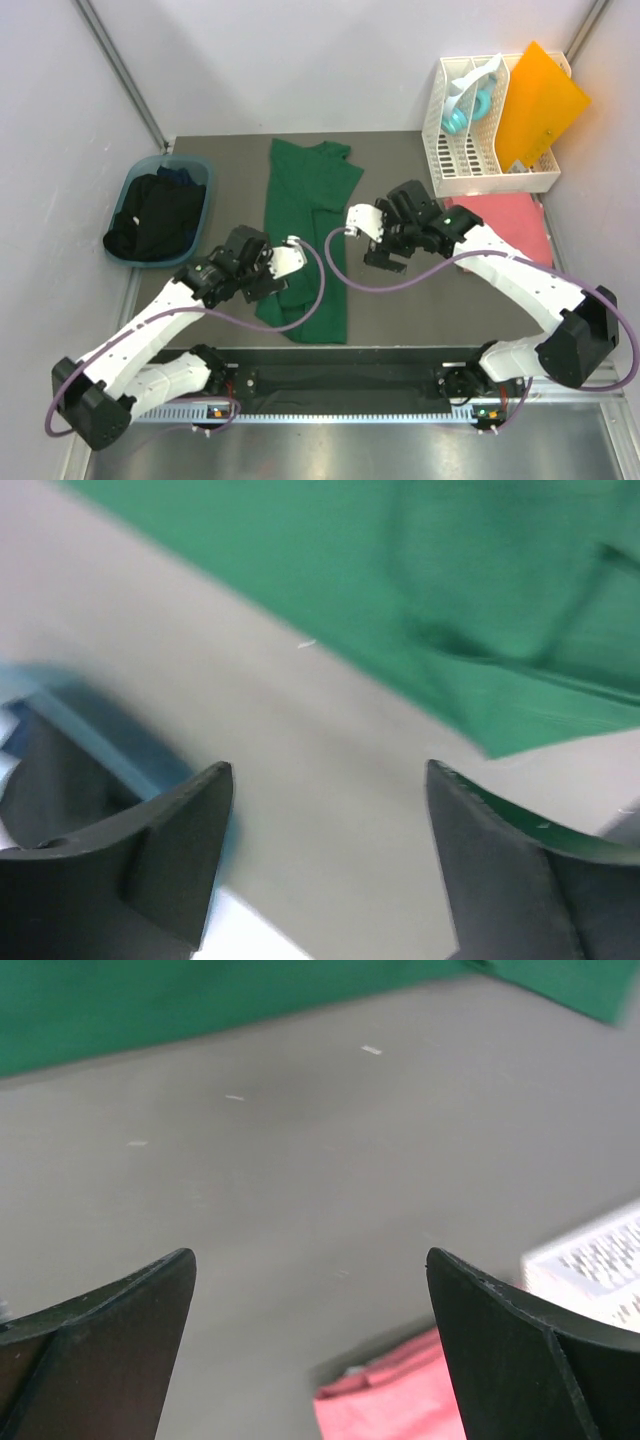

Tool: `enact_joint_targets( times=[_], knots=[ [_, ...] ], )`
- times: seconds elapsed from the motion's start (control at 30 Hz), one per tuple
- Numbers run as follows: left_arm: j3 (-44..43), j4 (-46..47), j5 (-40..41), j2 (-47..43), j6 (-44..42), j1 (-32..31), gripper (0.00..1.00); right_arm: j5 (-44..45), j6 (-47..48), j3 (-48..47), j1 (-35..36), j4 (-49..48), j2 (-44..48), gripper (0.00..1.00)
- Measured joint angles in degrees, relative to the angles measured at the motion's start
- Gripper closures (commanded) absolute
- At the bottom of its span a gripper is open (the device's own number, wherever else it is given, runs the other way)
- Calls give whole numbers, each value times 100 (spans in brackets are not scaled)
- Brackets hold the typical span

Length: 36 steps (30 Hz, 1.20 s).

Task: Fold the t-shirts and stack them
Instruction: Rotate the tshirt 90 degrees

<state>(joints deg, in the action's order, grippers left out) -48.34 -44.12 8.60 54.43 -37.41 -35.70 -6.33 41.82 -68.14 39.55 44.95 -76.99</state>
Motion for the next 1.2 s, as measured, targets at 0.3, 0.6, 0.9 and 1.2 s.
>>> enact_joint_targets(
  times=[0.3,0.6,0.9,1.2],
  knots=[
    [-260,-337,-1078,1502,20,-188,29,839,260,-72,-778,-586,44,1],
    [-424,-205,-1335,2271,22,-374,27,1040,444,-319,-1001,-734,46,2],
    [-428,-151,-1530,2855,-186,-411,32,1099,496,-323,-1023,-772,44,2],
    [-450,-446,-1591,3202,-640,-420,41,1126,538,-323,-1056,-841,44,2]
  ],
)
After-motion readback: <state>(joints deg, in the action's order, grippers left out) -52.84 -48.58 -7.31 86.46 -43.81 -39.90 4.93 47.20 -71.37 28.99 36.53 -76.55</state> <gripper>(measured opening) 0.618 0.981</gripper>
